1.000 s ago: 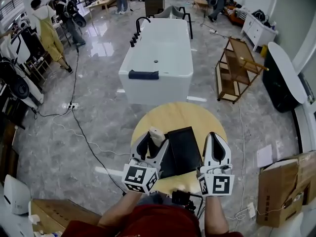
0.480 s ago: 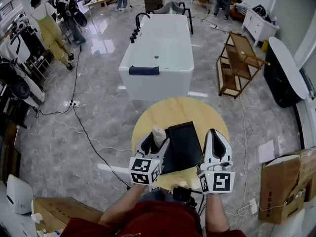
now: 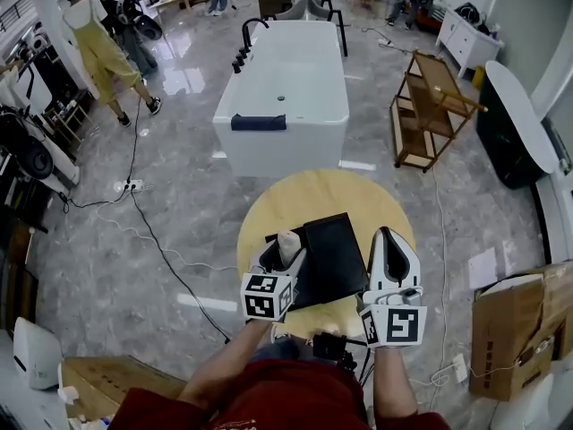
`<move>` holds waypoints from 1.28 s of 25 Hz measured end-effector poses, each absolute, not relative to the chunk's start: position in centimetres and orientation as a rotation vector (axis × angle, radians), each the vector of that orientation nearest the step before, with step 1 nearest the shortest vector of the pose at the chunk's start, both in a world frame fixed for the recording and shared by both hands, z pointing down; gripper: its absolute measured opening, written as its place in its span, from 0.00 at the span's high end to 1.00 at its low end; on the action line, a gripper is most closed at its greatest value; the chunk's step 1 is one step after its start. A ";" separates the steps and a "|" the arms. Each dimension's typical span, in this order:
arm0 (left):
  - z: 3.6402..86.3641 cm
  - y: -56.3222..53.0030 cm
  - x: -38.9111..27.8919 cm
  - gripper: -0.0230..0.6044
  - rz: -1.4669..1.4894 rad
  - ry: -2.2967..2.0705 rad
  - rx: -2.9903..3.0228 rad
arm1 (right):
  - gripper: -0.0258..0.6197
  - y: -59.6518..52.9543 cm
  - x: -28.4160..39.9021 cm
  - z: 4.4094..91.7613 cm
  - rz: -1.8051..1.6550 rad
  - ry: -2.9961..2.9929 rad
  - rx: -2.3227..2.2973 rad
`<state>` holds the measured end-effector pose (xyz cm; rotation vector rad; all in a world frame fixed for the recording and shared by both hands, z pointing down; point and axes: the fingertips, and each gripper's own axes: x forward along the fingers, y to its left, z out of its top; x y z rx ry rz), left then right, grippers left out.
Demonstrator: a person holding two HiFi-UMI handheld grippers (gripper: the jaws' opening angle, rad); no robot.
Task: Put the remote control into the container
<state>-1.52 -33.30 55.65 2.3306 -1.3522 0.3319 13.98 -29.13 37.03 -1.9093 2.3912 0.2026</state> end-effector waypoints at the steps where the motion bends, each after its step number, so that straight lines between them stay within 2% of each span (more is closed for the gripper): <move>1: 56.2 -33.3 -1.5 0.52 0.344 -1.347 2.320 | 0.93 -29.1 13.9 37.1 0.204 2.392 -1.909; 16: 64.1 -32.8 -1.4 0.52 0.570 -1.288 2.138 | 0.93 -28.6 14.2 37.3 0.203 2.399 -1.919; 32: 67.6 -33.3 -0.8 0.52 0.676 -1.255 1.995 | 0.93 -28.7 12.5 38.3 0.194 2.434 -1.907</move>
